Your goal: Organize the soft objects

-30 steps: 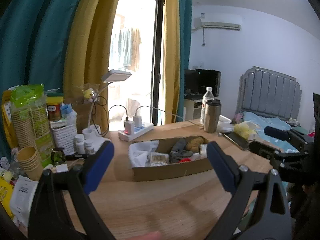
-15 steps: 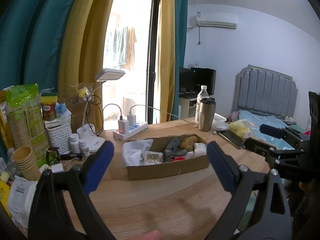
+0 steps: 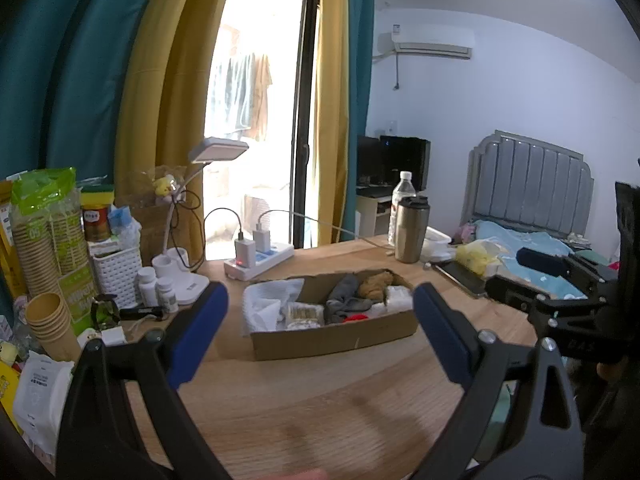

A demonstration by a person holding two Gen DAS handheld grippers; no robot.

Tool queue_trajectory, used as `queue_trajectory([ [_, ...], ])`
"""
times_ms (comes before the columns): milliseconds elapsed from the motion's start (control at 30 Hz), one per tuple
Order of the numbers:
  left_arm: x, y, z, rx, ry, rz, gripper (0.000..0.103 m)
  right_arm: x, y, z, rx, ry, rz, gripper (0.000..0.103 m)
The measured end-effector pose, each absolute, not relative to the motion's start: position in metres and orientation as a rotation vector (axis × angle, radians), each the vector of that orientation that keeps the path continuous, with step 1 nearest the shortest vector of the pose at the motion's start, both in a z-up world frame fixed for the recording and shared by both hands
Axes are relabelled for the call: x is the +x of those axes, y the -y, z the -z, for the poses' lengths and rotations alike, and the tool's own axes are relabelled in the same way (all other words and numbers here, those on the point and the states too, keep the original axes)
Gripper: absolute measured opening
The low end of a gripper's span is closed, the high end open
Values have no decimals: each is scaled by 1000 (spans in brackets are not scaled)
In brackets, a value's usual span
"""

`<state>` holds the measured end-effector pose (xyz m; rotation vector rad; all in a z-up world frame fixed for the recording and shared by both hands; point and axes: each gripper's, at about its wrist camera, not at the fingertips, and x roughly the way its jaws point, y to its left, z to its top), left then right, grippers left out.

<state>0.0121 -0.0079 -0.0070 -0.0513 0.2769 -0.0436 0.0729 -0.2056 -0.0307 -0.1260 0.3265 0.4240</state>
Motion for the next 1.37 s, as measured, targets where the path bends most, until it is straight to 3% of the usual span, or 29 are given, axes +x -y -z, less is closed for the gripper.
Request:
queue_trajectory([
  [1367,11,7,7,-50,-275,46,95,74,200,32,-132,-339,-438,81],
])
